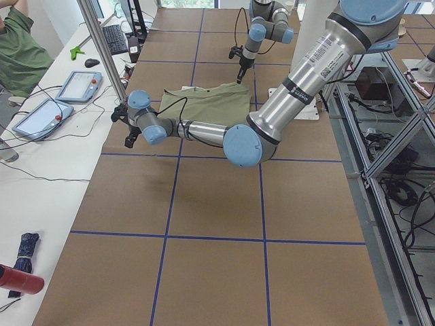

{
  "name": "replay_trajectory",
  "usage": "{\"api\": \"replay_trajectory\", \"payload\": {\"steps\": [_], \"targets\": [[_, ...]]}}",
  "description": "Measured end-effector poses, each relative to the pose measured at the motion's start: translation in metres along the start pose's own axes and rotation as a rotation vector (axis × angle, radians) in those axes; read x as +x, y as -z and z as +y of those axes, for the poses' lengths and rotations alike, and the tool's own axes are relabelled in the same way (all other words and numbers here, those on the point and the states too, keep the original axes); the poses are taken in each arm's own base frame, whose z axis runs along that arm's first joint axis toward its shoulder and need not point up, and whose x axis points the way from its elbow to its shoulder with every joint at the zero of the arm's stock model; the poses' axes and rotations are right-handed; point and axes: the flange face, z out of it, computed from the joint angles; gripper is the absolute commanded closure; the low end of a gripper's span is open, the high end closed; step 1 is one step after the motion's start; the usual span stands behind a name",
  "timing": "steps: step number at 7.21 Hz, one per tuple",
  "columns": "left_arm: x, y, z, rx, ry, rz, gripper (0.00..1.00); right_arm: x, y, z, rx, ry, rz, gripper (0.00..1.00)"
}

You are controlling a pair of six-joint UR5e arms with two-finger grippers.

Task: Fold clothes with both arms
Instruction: 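Pull the grasped shirt toward the robot with the right gripper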

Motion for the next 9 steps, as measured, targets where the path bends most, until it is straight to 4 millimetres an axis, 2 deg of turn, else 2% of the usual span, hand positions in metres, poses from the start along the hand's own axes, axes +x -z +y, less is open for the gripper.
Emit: {"api": "replay_trajectory", "payload": {"steps": [1, 2, 3, 4, 5, 7, 8, 9], "targets": [[0.001, 0.001, 0.0, 0.001, -0.001, 0.001, 0.0, 0.005, -0.005, 0.003, 0.006, 0.021, 0.015, 0.0], [0.002, 0.002, -0.001, 0.004, 0.0, 0.003, 0.0, 0.006, -0.006, -0.005, 0.011, 0.072, 0.019, 0.0], [0.003, 0.003, -0.002, 0.006, 0.001, 0.004, 0.0, 0.001, -0.003, -0.024, 0.006, 0.154, 0.015, 0.0], [0.004, 0.004, -0.002, 0.008, 0.001, 0.006, 0.0, -0.01, -0.001, -0.041, -0.023, 0.223, 0.009, 0.0], [0.005, 0.005, -0.003, 0.01, 0.001, 0.007, 0.0, -0.027, -0.003, -0.047, -0.062, 0.287, 0.008, 0.0], [0.005, 0.005, -0.003, 0.01, 0.002, 0.007, 0.0, -0.058, -0.026, -0.038, -0.166, 0.42, 0.039, 0.12], [0.005, 0.005, -0.003, 0.011, 0.002, 0.008, 0.0, -0.063, -0.041, -0.028, -0.207, 0.489, 0.061, 0.21], [0.005, 0.005, -0.003, 0.011, 0.003, 0.008, 0.0, -0.063, -0.05, -0.018, -0.234, 0.564, 0.076, 0.24]]}}
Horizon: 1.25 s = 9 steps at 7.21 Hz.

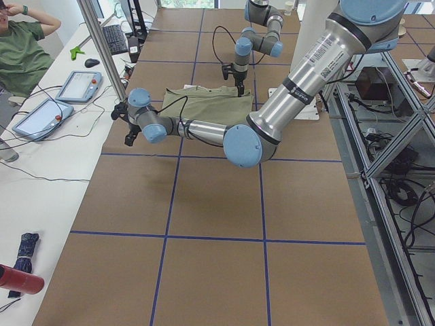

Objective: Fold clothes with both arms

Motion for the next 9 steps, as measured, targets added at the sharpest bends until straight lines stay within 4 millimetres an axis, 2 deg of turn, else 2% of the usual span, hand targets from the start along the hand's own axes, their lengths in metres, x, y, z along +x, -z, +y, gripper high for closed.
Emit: {"api": "replay_trajectory", "payload": {"steps": [3, 4, 7, 8, 9], "targets": [[0.0, 0.0, 0.0, 0.0, 0.001, 0.0, 0.0, -0.008, -0.01, 0.018, -0.049, 0.149, 0.036, 0.32], [0.0, 0.0, 0.0, 0.0, 0.001, 0.001, 0.0, -0.009, -0.01, 0.021, -0.055, 0.158, 0.04, 0.39], [0.001, 0.0, 0.0, 0.001, 0.003, 0.002, 0.0, -0.01, -0.014, 0.028, -0.068, 0.169, 0.048, 0.89], [0.002, 0.001, 0.0, 0.003, 0.003, 0.003, 0.0, -0.01, -0.015, 0.029, -0.07, 0.171, 0.05, 1.0], [0.001, 0.001, 0.001, 0.002, 0.003, 0.003, 0.0, -0.01, -0.015, 0.03, -0.069, 0.172, 0.049, 1.0]]}}
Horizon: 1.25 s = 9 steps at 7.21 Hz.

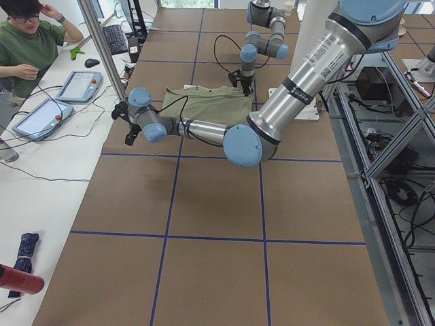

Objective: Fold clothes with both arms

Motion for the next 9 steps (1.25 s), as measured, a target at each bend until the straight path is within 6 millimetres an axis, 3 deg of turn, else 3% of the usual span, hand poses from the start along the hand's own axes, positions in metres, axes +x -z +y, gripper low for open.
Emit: {"api": "replay_trajectory", "payload": {"steps": [3, 5, 6, 7, 9], "targets": [[0.0, 0.001, 0.001, 0.002, 0.0, 0.001, 0.0, 0.008, 0.015, 0.008, -0.001, 0.0, 0.005, 1.0], [0.0, 0.001, 0.002, 0.002, 0.0, 0.001, 0.0, 0.037, 0.017, 0.032, -0.013, -0.011, 0.031, 0.95], [0.0, 0.002, 0.002, 0.003, 0.0, 0.002, 0.0, 0.046, 0.011, 0.046, -0.02, -0.04, 0.04, 0.39], [0.001, 0.003, 0.001, 0.005, 0.0, 0.003, 0.0, 0.044, 0.005, 0.059, -0.021, -0.107, 0.048, 0.0], [0.001, 0.003, 0.002, 0.004, 0.0, 0.004, 0.0, 0.035, -0.002, 0.073, -0.002, -0.203, 0.058, 0.0]]}}
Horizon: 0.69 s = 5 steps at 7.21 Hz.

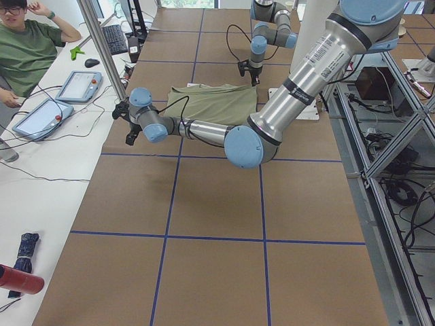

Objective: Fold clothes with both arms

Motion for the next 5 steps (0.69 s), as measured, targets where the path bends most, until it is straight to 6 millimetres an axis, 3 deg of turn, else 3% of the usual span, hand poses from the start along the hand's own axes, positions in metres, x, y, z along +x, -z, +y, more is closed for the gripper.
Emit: {"api": "replay_trajectory", "payload": {"steps": [1, 4, 5], "targets": [[0.0, 0.0, 0.0, 0.0, 0.0, 0.0, 0.0, 0.001, 0.004, -0.008, 0.022, -0.014, -0.024, 0.0], [0.001, 0.001, 0.0, 0.002, -0.001, 0.002, 0.0, 0.032, 0.025, -0.076, 0.118, 0.027, -0.086, 0.0], [0.002, 0.002, 0.0, 0.003, -0.001, 0.003, 0.0, 0.037, 0.021, -0.094, 0.132, 0.04, -0.11, 0.0]]}}
